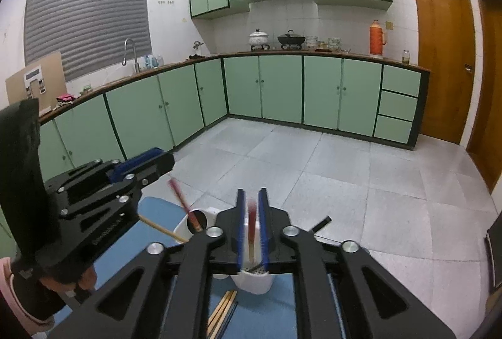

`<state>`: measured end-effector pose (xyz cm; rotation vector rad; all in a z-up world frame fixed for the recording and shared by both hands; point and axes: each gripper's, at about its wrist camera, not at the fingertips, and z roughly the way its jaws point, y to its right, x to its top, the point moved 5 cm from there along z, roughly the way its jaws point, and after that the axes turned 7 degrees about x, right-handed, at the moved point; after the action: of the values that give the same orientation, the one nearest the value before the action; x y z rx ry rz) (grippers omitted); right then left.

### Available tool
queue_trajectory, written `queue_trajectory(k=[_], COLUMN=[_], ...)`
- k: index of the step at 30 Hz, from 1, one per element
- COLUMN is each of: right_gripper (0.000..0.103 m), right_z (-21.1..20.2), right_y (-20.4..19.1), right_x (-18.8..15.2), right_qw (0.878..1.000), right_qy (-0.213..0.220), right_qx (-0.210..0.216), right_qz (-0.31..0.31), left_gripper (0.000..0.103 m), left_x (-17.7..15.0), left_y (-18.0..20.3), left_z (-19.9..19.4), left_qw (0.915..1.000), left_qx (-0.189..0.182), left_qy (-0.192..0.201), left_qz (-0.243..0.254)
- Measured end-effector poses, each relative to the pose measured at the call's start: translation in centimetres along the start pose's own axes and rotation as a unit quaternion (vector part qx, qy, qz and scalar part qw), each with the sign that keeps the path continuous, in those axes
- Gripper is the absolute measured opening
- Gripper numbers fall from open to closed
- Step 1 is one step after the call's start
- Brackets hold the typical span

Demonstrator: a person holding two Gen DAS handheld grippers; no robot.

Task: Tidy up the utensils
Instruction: 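Drop both chopsticks into the white holder and open both tools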

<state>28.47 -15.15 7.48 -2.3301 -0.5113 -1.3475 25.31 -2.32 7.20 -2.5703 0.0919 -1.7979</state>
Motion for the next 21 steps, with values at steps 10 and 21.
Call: queue_trajectory(k=[10, 21], right_gripper=[0.083, 0.097], right_z=[-7.2, -9.8], right_y=[-0.8, -2.4], right_x=[-4.1, -13.0], right_qw=[0.995, 0.995], right_qy=[0.058, 0.036], right_qx=[-0.077, -0.076], right_qz=[-0.011, 0.049], left_gripper=[0.080, 0.090], left_x=[-2.3, -11.7], left_y=[-3.0, -2.9], left_z=[-8.2, -11.5], left_qw=[0.9984, 0.9991], left_qx=[0.011, 0.009], left_qy=[0.045, -0.032], left_qz=[-0.032, -0.027])
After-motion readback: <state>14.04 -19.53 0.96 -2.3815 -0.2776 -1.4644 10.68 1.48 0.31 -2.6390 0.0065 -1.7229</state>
